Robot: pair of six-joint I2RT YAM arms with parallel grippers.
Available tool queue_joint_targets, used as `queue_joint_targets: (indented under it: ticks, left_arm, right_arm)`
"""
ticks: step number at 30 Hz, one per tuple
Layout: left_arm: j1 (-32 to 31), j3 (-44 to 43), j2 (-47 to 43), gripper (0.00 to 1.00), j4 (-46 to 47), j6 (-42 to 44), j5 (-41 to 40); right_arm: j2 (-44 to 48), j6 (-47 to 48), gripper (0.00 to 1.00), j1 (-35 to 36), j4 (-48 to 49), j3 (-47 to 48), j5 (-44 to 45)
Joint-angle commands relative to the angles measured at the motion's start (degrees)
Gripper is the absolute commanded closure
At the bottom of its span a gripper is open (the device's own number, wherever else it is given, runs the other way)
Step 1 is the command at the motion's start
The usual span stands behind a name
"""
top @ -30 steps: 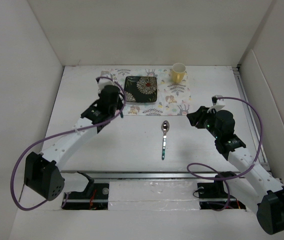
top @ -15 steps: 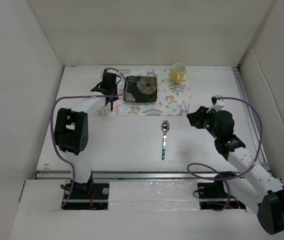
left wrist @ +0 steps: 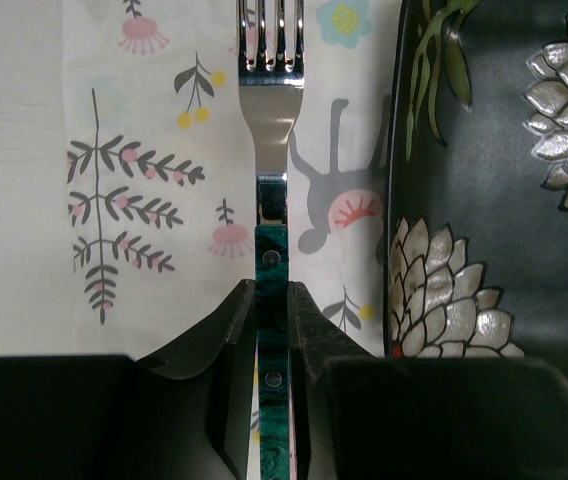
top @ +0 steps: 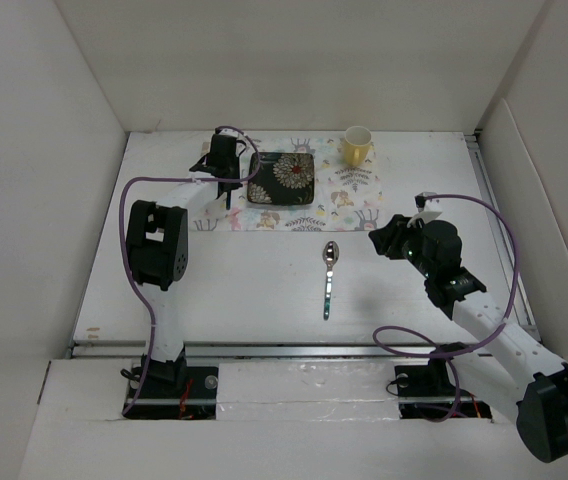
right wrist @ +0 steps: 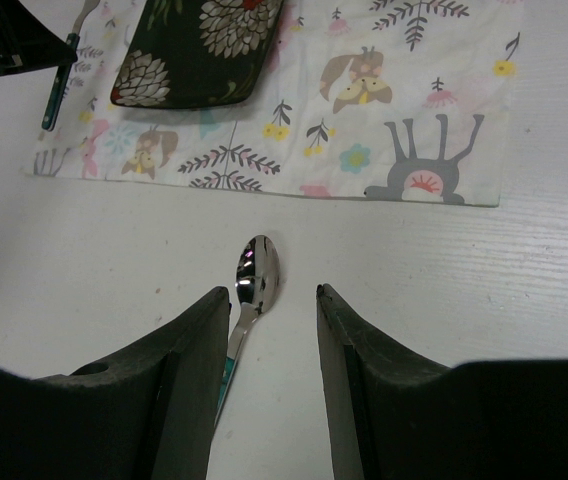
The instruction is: Set the dinner table for one person
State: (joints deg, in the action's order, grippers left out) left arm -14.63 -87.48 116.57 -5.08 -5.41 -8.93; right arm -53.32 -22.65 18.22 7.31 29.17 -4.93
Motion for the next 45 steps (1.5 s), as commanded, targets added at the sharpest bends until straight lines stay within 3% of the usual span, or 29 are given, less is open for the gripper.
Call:
queue_joint_targets:
  ticks: [1,16,25,31,34,37,38,39,45]
  left_arm:
    - [0.48,-3.74,2.15,1.0,1.31,0.49,0.4]
    - [1.01,-6.38,6.47,0.99,-0.54,-0.3,-1.62]
    - [1.54,-12.62,11.74,0.89,-7.48,-0.3,-3.47]
    - [1.54,-10.25,9.47,0.77,-5.73,0.31,-3.46]
    - [1.54,-11.22,8.41,0.75,-6.87,0.05,-4.34]
    - [1.54,-10.87,5.7,0.71,-6.61,-1.0,-4.26]
    - [1.54,-10.78,4.55,0.71,-6.43,-1.27,-3.04]
    - [1.54,-10.78,3.58,0.7,-6.52,-1.53,-2.5]
    - [1.54,-11.66,-8.45,0.72,-8.01,-8.73,3.64]
  right_arm:
    - [-0.21,1.38,0.54,1.03,2.01,1.15,1.41]
    - [-0.56,1.47,0.54,2.08,1.74,1.33,2.82]
    - [-0.21,1.47,0.54,2.08,1.3,1.42,3.52]
    - [-0.56,1.39,0.55,2.61,1.65,1.33,4.05]
    - [-0.91,1.38,0.58,2.61,1.83,1.33,4.14]
    - [-0.91,1.56,0.78,3.23,2.0,1.24,4.58]
    - [-1.08,1.65,0.93,3.23,2.44,1.16,6.14]
    - [-1.43,1.65,0.99,3.92,2.53,1.24,6.33]
    - [-4.77,2.53,1.0,10.69,1.83,3.17,11.52]
